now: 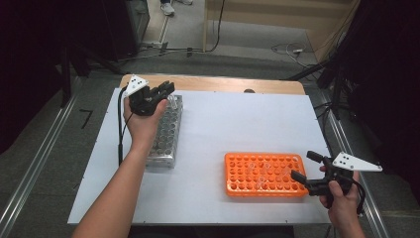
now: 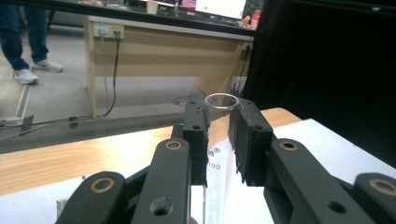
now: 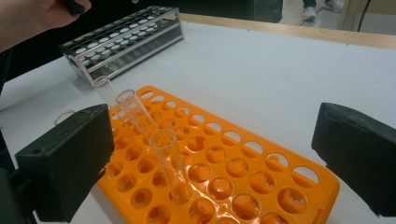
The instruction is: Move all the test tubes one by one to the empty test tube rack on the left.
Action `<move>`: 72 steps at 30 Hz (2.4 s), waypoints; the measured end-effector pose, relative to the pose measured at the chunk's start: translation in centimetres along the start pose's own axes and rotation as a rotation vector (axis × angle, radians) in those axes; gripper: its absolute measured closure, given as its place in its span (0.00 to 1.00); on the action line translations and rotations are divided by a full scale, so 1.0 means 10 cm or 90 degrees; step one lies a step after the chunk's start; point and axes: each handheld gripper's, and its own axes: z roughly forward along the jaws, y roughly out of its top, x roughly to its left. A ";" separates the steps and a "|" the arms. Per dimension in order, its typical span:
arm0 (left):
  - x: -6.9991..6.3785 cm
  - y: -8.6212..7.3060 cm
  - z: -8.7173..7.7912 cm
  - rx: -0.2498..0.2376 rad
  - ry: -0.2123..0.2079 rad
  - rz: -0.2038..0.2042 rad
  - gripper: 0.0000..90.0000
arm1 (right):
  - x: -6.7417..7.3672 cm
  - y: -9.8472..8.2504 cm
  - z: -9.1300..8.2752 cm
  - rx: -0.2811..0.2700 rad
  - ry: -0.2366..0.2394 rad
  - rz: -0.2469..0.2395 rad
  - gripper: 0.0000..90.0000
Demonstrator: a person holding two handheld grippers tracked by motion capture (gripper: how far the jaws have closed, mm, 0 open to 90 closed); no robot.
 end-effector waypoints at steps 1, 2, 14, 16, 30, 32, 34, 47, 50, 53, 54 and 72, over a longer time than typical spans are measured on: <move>0.02 0.00 0.03 0.000 0.002 -0.005 0.85 | -0.01 0.00 0.00 0.000 0.000 0.001 0.00; 0.03 0.00 0.06 0.000 0.007 -0.006 0.85 | -0.01 -0.01 0.00 0.000 0.000 0.001 0.00; 0.16 0.05 0.40 0.008 0.048 -0.012 0.85 | -0.04 -0.02 -0.01 -0.003 -0.003 0.004 0.00; 0.18 0.05 0.45 0.013 0.053 -0.013 0.85 | -0.05 -0.02 -0.02 -0.003 -0.006 0.009 0.00; 0.28 -0.07 0.70 0.049 0.095 -0.016 0.85 | -0.08 -0.04 -0.05 -0.009 -0.006 0.013 0.00; 0.27 -0.08 0.72 0.056 0.097 -0.012 0.85 | -0.08 -0.04 -0.04 -0.009 -0.005 0.014 0.00; 0.26 -0.10 0.73 0.065 0.100 -0.010 0.85 | -0.08 -0.04 -0.04 -0.009 -0.005 0.014 0.00; 0.26 -0.14 0.75 0.112 0.104 -0.011 0.85 | -0.09 -0.04 -0.04 -0.011 -0.005 0.011 0.00; 0.24 -0.14 0.75 0.125 0.104 -0.001 0.85 | -0.08 -0.05 -0.04 -0.011 -0.004 0.011 0.00; 0.23 -0.14 0.74 0.132 0.104 0.000 0.85 | -0.08 -0.04 -0.04 -0.010 -0.005 0.007 0.00; 0.23 -0.13 0.74 0.135 0.104 0.000 0.85 | -0.08 -0.04 -0.04 -0.010 -0.004 0.007 0.00; 0.18 -0.15 0.74 0.189 0.115 0.036 0.84 | -0.06 -0.05 -0.03 -0.006 -0.002 0.006 0.00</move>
